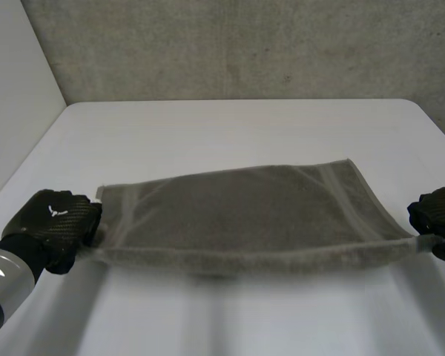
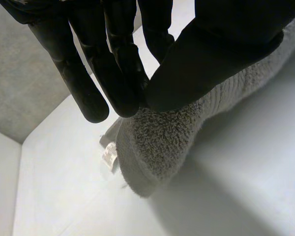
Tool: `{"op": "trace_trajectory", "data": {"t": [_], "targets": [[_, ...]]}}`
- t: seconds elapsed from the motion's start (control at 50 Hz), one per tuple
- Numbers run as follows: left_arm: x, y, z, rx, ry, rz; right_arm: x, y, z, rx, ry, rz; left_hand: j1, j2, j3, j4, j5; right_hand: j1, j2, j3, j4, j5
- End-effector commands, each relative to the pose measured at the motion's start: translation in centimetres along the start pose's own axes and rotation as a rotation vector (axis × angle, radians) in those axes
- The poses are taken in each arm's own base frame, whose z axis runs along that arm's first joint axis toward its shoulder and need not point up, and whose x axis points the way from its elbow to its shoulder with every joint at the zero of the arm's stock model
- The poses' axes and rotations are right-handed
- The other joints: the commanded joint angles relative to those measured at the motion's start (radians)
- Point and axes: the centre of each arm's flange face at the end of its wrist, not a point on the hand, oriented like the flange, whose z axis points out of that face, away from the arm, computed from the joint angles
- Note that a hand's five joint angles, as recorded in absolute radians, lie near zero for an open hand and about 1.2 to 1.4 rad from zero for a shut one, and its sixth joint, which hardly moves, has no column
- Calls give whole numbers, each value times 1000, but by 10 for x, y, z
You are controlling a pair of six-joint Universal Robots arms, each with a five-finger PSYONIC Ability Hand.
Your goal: Fold the towel.
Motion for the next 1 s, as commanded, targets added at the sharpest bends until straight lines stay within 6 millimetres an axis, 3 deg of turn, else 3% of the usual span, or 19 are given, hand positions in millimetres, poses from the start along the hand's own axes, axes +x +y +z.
{"op": "trace_trajectory", "data": {"t": [0.02,0.08,0.1,0.14,0.16,0.2,0.22,0.26,0.32,0.42,0.48,0.52,0.68,0.86,0.88,0.9,0.92,0.94,1.0], "targets": [[0,0,21,50,19,-5,17,-15,14,110,61,-26,194,177,179,179,181,349,220,206,199,289],[0,6,43,62,10,-2,19,-15,43,145,36,24,194,177,179,179,181,349,220,206,199,289],[0,6,44,62,10,-2,19,-15,43,145,36,25,194,177,179,179,181,349,220,206,199,289],[-2,7,64,85,-3,10,12,-29,68,199,16,8,194,177,179,179,181,349,220,206,199,289],[-2,7,64,85,-3,10,12,-29,68,199,16,8,194,177,179,179,181,349,220,206,199,289],[-5,8,90,106,-17,14,4,-39,89,214,29,-31,194,177,179,179,181,349,220,206,199,289],[-5,8,90,106,-17,14,4,-39,90,214,29,-31,194,177,179,179,181,349,220,206,199,289],[-8,11,115,119,-37,20,5,-41,116,195,84,-47,194,177,179,179,181,349,220,206,199,289],[-9,13,126,125,-48,20,5,-42,127,205,114,-58,194,177,179,179,181,349,220,206,199,289],[-11,19,168,171,-90,26,4,-60,165,372,204,-31,194,177,179,179,181,349,220,206,199,289],[-11,20,178,183,-102,28,7,-63,175,406,243,-21,194,177,179,179,181,349,220,206,199,289],[-12,24,196,192,-123,31,9,-65,190,432,314,-21,194,177,179,179,181,349,220,206,199,289],[-16,32,223,170,-182,27,-5,-63,224,436,347,-27,194,177,179,179,181,349,220,206,199,289],[-10,36,228,179,-170,32,-8,-55,246,425,357,-64,194,177,179,179,181,349,220,206,199,289],[-5,35,229,188,-164,35,-9,-55,249,427,356,-65,-169,-186,-184,-184,-182,34,-96,-110,-117,-27],[-1,33,228,198,-160,40,-9,-53,251,418,361,-63,-830,-846,-844,-845,-842,-807,-936,-950,-957,-867],[-1,33,228,198,-160,40,-9,-53,251,418,361,-63,-836,-853,-851,-851,-849,-815,-944,-958,-966,-875],[3,31,228,209,-157,49,-9,-53,251,407,374,-60,-1020,-1036,-1034,-1034,-1032,-872,-1002,-1016,-1023,-933],[7,26,225,231,-158,79,-9,-59,247,404,407,-54,-1028,-1045,-1042,-1043,-1041,-872,-1002,-1016,-1023,-933]]}}
